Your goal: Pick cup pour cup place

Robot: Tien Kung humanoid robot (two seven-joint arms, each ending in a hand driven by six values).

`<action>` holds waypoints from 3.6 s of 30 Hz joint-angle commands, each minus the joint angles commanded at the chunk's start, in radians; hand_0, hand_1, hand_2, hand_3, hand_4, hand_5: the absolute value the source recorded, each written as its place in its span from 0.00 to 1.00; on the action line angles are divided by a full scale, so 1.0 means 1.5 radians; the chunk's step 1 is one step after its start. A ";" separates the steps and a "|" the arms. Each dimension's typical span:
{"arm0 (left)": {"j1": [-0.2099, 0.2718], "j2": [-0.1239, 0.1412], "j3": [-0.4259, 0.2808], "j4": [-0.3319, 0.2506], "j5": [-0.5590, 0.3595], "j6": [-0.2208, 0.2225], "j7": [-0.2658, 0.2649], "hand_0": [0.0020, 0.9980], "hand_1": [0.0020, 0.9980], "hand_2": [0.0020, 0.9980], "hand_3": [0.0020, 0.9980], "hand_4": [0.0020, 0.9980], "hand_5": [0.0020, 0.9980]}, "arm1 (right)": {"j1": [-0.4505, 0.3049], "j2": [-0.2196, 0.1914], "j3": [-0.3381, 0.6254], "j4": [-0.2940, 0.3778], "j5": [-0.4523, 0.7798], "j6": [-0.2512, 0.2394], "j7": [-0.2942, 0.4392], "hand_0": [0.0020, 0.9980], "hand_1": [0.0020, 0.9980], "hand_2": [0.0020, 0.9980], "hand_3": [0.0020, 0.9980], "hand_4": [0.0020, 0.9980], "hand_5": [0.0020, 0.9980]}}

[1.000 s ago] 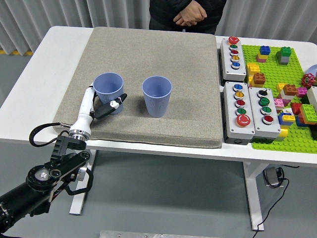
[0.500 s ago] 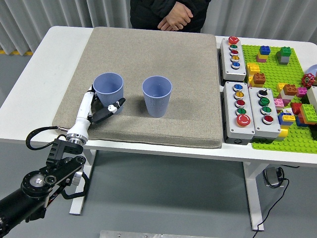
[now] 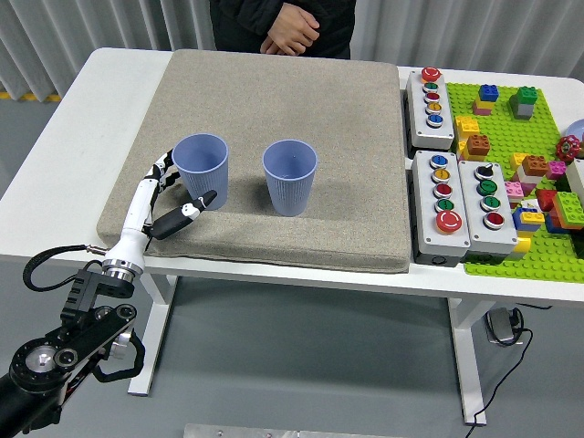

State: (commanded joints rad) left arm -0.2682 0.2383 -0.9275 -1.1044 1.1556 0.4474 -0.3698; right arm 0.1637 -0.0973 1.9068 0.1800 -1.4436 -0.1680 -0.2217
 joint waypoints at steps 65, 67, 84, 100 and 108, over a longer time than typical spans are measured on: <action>0.004 -0.004 -0.097 -0.041 -0.058 -0.076 0.079 0.91 0.92 1.00 0.96 0.78 1.00 | -0.007 0.001 -0.002 0.000 0.004 -0.006 0.001 0.69 0.62 0.59 0.59 0.00 0.24; 0.004 -0.003 -0.098 -0.041 -0.060 -0.076 0.078 0.91 0.92 1.00 0.96 0.78 1.00 | -0.008 0.001 -0.003 0.000 0.005 -0.006 0.001 0.69 0.62 0.59 0.59 0.00 0.24; -0.008 -0.007 -0.117 -0.032 -0.066 -0.078 0.078 0.91 0.91 1.00 0.96 0.78 1.00 | -0.003 0.000 -0.008 0.000 0.015 -0.007 0.003 0.70 0.62 0.59 0.59 0.00 0.24; -0.008 -0.001 -0.126 -0.044 -0.064 -0.076 0.078 0.90 0.91 1.00 0.96 0.79 1.00 | 0.000 0.000 -0.004 0.000 0.013 -0.008 0.002 0.69 0.62 0.59 0.59 0.00 0.24; -0.011 -0.005 -0.133 -0.048 -0.095 -0.082 0.067 0.89 0.91 1.00 0.96 0.79 1.00 | 0.002 -0.001 -0.004 0.000 0.012 -0.008 0.003 0.69 0.62 0.59 0.59 0.00 0.24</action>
State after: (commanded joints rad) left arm -0.2843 0.2314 -1.1268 -1.1771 1.0129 0.3240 -0.2693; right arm 0.1664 -0.0990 1.9011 0.1800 -1.4252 -0.1804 -0.2175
